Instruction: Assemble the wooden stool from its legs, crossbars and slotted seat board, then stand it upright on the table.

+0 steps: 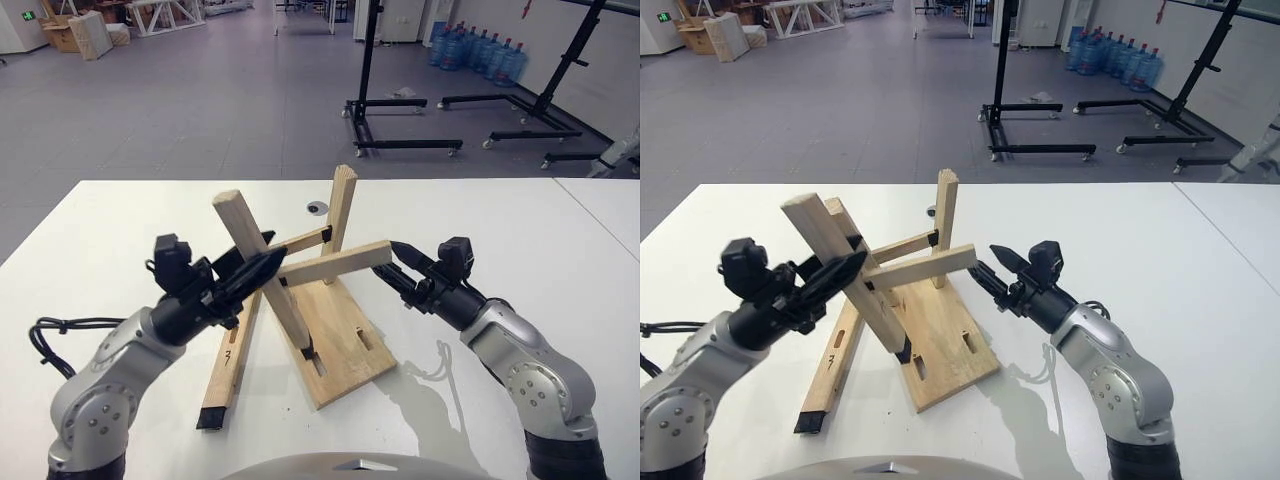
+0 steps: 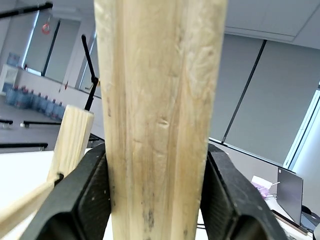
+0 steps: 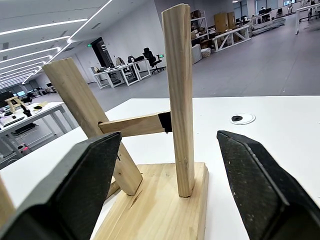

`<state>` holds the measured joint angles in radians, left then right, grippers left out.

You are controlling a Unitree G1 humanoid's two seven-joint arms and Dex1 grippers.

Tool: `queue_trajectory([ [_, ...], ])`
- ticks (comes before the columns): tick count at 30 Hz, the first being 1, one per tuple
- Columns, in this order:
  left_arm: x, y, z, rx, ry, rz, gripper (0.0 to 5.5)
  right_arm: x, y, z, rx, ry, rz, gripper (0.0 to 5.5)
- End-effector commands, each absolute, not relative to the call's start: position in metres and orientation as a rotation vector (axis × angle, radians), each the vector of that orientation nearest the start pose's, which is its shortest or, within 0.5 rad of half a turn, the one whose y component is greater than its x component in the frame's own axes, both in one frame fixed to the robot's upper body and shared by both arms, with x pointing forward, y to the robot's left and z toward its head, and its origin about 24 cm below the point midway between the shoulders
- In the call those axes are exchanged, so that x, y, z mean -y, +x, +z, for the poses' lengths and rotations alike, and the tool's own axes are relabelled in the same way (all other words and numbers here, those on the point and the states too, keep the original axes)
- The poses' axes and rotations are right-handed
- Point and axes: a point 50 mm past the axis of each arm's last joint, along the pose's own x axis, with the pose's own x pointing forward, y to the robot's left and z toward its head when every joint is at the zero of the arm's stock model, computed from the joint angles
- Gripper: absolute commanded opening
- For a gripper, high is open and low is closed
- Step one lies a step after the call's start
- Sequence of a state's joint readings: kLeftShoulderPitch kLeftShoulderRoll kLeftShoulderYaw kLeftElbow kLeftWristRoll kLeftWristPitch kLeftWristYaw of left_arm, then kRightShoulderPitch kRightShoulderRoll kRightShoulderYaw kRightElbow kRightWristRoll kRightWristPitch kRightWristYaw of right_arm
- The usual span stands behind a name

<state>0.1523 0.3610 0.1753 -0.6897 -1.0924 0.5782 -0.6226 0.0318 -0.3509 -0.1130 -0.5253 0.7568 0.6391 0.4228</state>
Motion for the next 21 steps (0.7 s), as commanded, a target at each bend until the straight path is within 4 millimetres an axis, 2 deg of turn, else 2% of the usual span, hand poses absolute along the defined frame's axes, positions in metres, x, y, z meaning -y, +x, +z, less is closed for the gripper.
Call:
queue_trajectory([
  [1, -0.143, 0.178, 0.145, 0.119, -0.584, -0.994, 2.17, 0.164, 0.223, 0.122, -0.084, 0.311, 0.677, 3.52],
  [10, -0.129, 0.175, 0.125, 0.081, -0.576, -0.864, 2.17, 0.173, 0.241, 0.135, -0.05, 0.284, 0.623, 3.52],
  [21, -0.132, 0.172, 0.106, -0.018, -0.489, -0.816, 2.17, 0.172, 0.24, 0.134, -0.049, 0.316, 0.603, 3.52],
])
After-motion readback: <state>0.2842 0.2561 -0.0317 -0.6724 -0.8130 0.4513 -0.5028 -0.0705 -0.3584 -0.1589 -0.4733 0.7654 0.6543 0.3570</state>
